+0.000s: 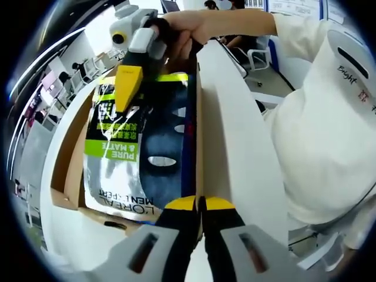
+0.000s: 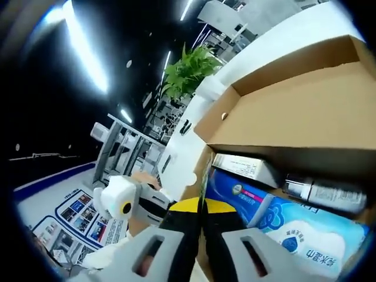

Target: Operate the shoe box by opening the lid, removing the specified soft item, and placing it in the target area until the item is outside and the box remains undamaged.

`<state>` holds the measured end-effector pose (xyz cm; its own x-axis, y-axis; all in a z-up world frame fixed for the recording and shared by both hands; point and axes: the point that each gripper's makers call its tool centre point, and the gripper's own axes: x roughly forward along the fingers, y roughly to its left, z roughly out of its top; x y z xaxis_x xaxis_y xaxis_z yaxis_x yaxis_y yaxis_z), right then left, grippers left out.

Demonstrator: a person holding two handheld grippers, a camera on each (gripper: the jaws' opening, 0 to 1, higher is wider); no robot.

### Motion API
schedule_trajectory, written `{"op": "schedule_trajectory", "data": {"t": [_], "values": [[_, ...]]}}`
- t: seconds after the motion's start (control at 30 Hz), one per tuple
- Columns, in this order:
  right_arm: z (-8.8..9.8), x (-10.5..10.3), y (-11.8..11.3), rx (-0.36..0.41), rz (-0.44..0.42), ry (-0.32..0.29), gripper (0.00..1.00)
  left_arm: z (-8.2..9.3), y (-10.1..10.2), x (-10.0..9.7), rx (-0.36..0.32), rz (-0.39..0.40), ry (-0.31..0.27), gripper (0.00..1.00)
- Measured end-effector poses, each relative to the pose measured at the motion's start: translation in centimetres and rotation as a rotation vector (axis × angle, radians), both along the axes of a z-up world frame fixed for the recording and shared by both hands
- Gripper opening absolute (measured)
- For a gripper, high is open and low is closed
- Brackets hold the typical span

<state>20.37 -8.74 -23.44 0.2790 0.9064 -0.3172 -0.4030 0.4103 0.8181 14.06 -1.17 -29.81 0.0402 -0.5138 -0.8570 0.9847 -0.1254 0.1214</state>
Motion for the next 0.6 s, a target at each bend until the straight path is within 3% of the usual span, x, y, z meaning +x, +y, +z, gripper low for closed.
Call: {"op": "schedule_trajectory", "data": {"t": [0.3,0.37,0.47,0.6], "values": [[0.0,-0.7,-0.2,0.0,0.002,0.033,0.0,0.0,0.0,0.0,0.005,0.0,0.004,0.02],[1.0,-1.1,-0.3,0.016,0.021,0.002,0.0,0.0,0.0,0.0,0.004,0.001,0.001,0.02],[1.3,-0.9,-0.8,-0.025,0.017,-0.022,0.0,0.0,0.0,0.0,0.004,0.001,0.002,0.02],[2.8,-0.9,-1.1,0.002,0.019,-0.032,0.0,0.0,0.0,0.0,0.007,0.003,0.014,0.02]]}}
